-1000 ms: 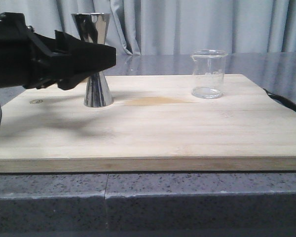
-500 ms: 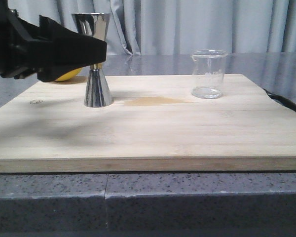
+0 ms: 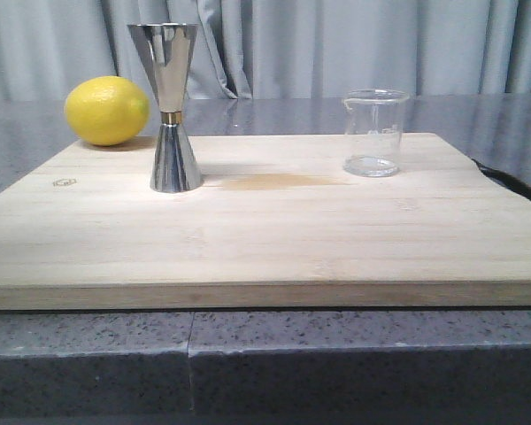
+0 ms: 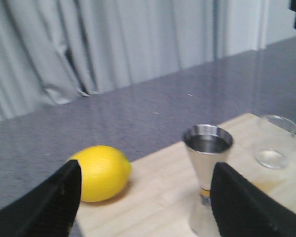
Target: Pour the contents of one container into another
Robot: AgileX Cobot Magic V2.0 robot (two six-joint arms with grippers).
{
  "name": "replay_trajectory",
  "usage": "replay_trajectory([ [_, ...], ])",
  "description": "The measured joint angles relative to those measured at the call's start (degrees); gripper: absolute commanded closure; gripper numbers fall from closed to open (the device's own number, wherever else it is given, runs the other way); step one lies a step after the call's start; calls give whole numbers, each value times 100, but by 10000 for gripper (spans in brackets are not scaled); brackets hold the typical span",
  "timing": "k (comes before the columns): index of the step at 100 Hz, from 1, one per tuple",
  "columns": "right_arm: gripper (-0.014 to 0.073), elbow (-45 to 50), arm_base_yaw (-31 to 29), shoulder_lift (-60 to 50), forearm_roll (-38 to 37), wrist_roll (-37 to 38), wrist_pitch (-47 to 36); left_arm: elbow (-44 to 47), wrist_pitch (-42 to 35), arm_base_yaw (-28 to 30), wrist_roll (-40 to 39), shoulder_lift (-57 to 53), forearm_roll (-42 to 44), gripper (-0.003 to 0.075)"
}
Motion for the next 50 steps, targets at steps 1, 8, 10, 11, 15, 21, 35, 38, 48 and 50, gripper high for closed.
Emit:
replay_trajectory([
  [1, -44, -25, -30, -12, 23, -14, 75, -18, 121, 12, 0, -63, -12, 262],
  [8, -44, -180, -200, -161, 106, -24, 749, -143, 674, 179, -7, -674, 4, 289],
  [10, -44, -215, -256, -215, 128, -24, 908, -188, 812, 242, -7, -851, 48, 296],
  [11, -44, -272, -293, -255, 143, -35, 1002, -203, 852, 286, -7, -909, 84, 302],
  [15, -44, -370, -390, -363, 170, -35, 1198, -308, 1047, 403, -7, -1229, 191, 325],
  [21, -43, -525, -541, -606, 197, -35, 1445, -461, 1335, 636, -7, -1632, 487, 358],
  [35, -43, -926, -766, -1340, 197, -164, 2101, -901, 1964, 1179, -7, -2172, 1119, 413],
  [38, -43, -993, -776, -1516, 114, -192, 2298, -1020, 2090, 1272, -7, -2230, 1186, 416],
  [48, -43, -1070, -776, -2210, -151, -246, 2902, -1308, 2260, 1525, -7, -2364, 1252, 416],
  [50, -43, -1056, -776, -2374, -178, -256, 3001, -1354, 2260, 1543, -7, -2376, 1252, 416],
])
